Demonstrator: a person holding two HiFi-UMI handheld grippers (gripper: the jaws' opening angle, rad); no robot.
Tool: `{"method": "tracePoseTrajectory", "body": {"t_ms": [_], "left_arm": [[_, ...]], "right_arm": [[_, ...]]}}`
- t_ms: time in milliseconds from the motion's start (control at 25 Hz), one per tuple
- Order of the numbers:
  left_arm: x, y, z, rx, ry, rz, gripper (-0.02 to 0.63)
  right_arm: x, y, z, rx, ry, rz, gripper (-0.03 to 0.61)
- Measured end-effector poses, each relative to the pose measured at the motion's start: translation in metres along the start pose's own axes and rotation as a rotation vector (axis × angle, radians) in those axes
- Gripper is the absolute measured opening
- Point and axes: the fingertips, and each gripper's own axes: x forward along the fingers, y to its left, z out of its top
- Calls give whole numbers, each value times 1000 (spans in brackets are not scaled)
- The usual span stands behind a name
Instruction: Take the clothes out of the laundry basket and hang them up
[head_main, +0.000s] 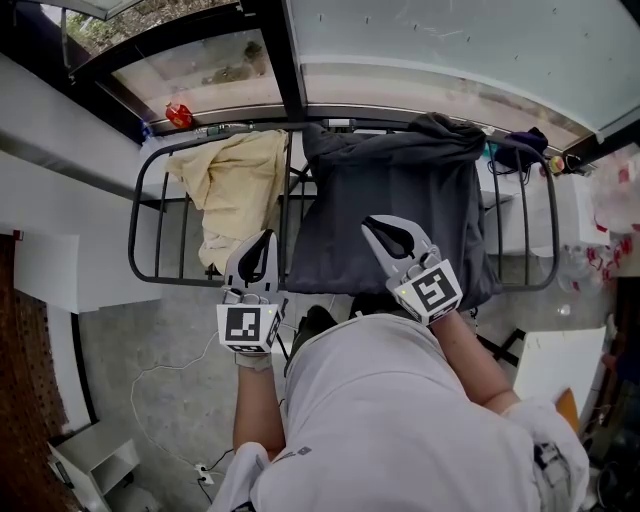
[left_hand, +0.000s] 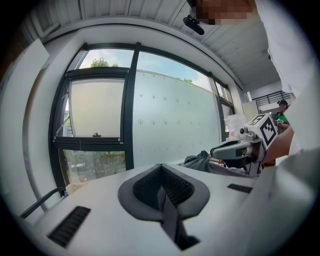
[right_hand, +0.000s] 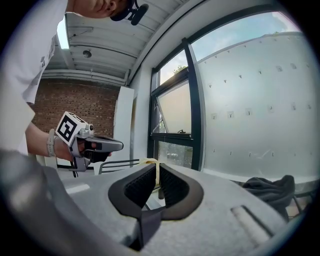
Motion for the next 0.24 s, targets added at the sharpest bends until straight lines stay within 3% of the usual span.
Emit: {"method": "tracePoseTrajectory", "body": {"t_ms": [240], "left_arm": [[8, -4, -9, 1, 25, 11, 2]], "right_arm": [[-4, -6, -4, 24, 9, -1, 26]]}}
